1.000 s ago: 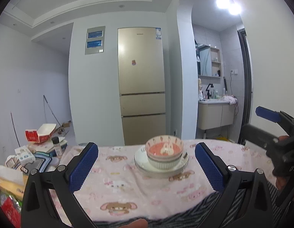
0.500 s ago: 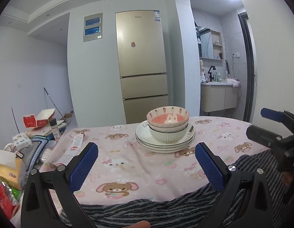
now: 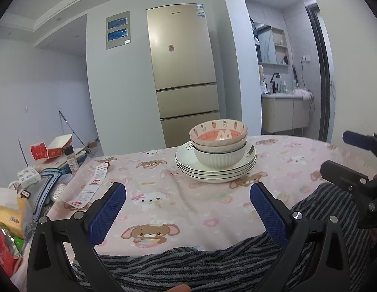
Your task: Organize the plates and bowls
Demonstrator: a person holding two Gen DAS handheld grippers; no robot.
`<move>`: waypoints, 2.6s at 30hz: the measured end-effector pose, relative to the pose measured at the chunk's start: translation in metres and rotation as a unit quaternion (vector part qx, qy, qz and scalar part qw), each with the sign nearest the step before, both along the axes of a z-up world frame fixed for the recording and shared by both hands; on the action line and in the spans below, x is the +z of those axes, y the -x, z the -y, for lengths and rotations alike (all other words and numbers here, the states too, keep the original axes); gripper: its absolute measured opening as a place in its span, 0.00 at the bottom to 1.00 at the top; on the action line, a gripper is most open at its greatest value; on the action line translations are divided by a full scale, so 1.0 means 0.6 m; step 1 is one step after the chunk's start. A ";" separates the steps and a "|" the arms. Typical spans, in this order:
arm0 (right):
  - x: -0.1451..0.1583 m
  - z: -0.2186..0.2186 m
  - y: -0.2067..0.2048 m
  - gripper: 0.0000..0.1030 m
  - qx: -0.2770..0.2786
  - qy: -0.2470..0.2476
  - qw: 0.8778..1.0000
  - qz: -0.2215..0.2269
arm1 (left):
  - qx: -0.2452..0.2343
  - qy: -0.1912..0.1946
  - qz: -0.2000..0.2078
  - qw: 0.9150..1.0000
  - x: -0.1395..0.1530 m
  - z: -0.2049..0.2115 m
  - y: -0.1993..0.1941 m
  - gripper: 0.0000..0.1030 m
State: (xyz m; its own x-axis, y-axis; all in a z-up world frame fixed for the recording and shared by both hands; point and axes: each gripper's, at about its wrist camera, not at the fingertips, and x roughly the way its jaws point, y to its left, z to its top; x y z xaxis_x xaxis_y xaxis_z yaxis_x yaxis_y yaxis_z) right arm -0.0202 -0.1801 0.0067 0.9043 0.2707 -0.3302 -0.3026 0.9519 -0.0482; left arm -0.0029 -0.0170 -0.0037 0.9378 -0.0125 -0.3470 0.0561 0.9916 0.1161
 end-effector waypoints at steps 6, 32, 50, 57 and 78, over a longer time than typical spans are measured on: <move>-0.004 -0.002 -0.005 1.00 -0.001 0.006 1.000 -0.011 | -0.007 -0.014 -0.002 1.000 -0.003 0.010 -0.001 1.00; -0.003 0.007 -0.008 1.00 -0.003 -0.008 1.000 -0.015 | 0.002 0.012 -0.013 1.000 -0.002 -0.005 -0.003 1.00; -0.007 0.007 -0.011 1.00 0.001 -0.008 1.000 -0.020 | -0.003 0.000 -0.019 1.000 -0.008 0.005 -0.008 1.00; -0.007 0.007 -0.009 1.00 0.002 -0.004 1.000 -0.016 | -0.003 0.004 -0.023 1.000 -0.010 0.003 -0.012 1.00; -0.003 0.009 -0.011 1.00 -0.002 -0.009 1.000 -0.022 | -0.004 -0.003 -0.028 1.000 -0.012 0.003 -0.017 1.00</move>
